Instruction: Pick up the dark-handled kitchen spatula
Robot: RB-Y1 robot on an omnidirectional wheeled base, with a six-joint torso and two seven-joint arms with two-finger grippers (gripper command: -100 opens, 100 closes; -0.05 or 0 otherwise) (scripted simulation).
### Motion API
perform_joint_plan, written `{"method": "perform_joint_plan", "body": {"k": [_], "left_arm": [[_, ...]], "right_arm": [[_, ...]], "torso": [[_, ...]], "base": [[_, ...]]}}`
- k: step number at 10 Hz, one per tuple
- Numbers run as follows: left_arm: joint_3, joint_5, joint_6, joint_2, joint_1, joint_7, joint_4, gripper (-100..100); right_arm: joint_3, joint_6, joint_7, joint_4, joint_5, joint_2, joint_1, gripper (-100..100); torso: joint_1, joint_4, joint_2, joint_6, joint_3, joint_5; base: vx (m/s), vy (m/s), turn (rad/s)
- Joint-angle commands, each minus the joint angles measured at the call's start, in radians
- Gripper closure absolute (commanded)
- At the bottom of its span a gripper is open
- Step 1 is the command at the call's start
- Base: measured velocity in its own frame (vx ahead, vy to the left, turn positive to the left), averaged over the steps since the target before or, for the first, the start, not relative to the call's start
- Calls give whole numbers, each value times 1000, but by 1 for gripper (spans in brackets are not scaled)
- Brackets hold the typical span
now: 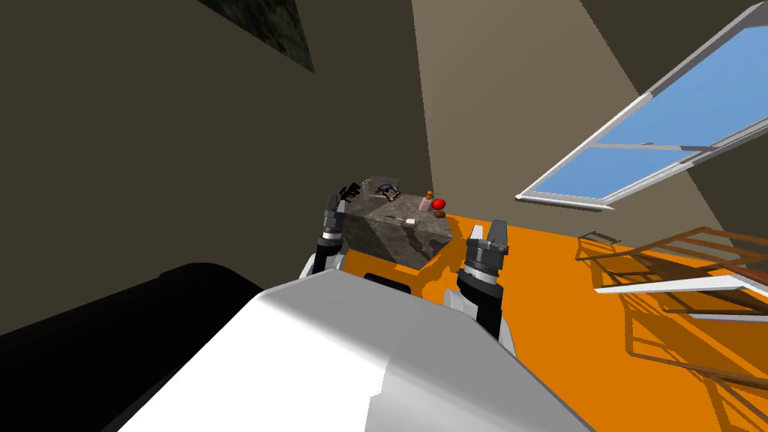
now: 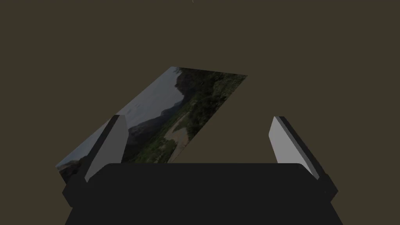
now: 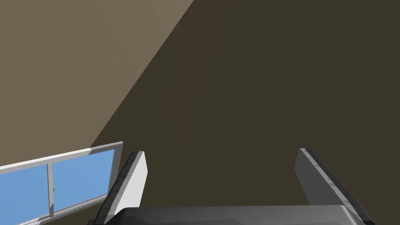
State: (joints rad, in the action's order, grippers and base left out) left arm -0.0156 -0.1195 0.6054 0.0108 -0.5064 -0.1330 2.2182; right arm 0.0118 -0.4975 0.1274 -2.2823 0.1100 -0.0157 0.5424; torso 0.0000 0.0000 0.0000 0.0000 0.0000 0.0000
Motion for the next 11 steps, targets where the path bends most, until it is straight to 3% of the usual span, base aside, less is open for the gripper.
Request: {"method": "perform_joint_plan", "body": {"k": [1, 11], "left_arm": [[0, 0, 0, 0, 0, 0, 0, 0], [0, 0, 0, 0, 0, 0, 0, 0]], "right_arm": [[0, -9, 5, 2, 1, 44, 1, -100], [2, -100, 48, 53, 29, 320, -7, -100]], "torso": [[0, 0, 0, 0, 0, 0], [3, 1, 3, 0, 2, 1]], "base": [[-23, 8, 80], [-56, 46, 138]]}}
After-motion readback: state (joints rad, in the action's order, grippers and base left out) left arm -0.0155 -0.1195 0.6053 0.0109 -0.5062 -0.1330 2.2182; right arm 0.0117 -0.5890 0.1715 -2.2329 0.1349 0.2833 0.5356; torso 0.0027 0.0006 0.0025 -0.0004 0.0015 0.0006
